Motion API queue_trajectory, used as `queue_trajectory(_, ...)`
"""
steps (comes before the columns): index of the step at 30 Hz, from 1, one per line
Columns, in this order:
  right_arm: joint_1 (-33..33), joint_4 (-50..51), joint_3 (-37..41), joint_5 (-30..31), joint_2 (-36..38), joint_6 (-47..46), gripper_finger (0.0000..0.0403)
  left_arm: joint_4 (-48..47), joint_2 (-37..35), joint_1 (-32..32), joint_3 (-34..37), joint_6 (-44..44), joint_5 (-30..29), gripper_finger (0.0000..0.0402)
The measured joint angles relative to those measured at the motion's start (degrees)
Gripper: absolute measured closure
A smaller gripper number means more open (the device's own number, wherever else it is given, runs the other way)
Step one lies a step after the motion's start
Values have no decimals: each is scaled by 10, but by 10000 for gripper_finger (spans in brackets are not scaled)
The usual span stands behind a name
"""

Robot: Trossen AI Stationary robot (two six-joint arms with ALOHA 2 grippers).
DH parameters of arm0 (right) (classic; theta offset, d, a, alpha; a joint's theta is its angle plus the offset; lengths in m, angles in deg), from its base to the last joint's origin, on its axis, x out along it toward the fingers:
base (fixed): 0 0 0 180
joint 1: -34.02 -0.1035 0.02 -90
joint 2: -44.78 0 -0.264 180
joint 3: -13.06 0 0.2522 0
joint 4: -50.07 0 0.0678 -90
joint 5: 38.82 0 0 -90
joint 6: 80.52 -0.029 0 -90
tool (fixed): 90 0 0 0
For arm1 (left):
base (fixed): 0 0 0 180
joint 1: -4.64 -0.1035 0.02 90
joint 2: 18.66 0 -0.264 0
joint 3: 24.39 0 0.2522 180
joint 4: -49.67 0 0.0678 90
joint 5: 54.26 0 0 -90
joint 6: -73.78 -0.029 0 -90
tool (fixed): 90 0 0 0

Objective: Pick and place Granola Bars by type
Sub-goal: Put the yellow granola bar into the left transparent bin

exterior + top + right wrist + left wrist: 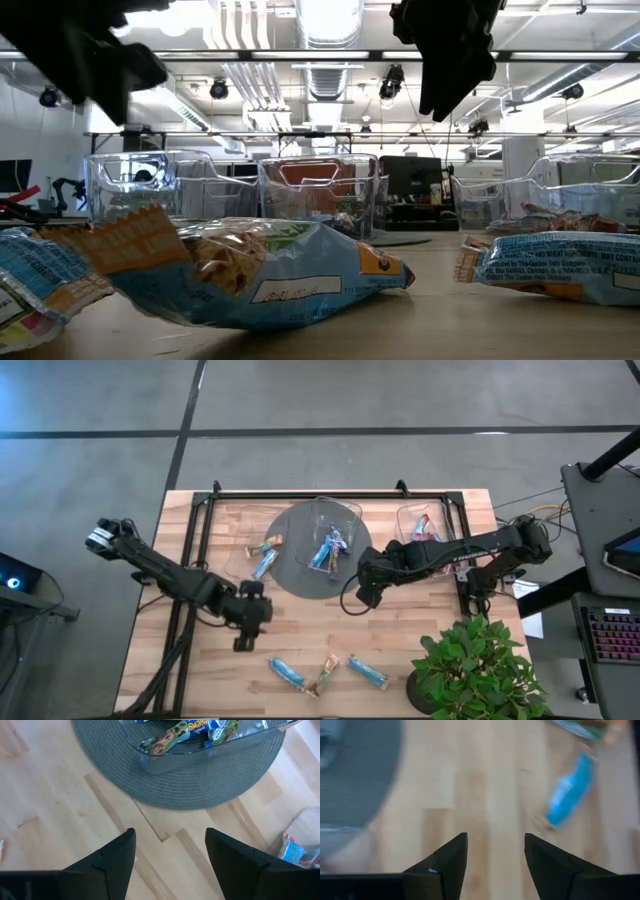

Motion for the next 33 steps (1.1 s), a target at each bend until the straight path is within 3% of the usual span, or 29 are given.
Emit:
queue_trajectory(5, 0, -1, 0, 0, 0, -13, 176, 14, 3, 65, 8, -34, -3, 223)
queue_trajectory(9, 0, -1, 1, 1, 0, -13, 177, 99, 17, 96, 24, -85, -38, 223)
queue_trajectory(13, 0, -1, 1, 1, 0, -13, 177, 193, 51, 100, 30, -94, -36, 223)
queue_trajectory(22, 0, 0, 1, 1, 0, -13, 177, 299, 143, 101, 32, -87, -7, 223)
queue_trajectory(33, 0, 1, 4, 1, 0, 4, 177, 335, 204, 106, 32, -99, 16, 223)
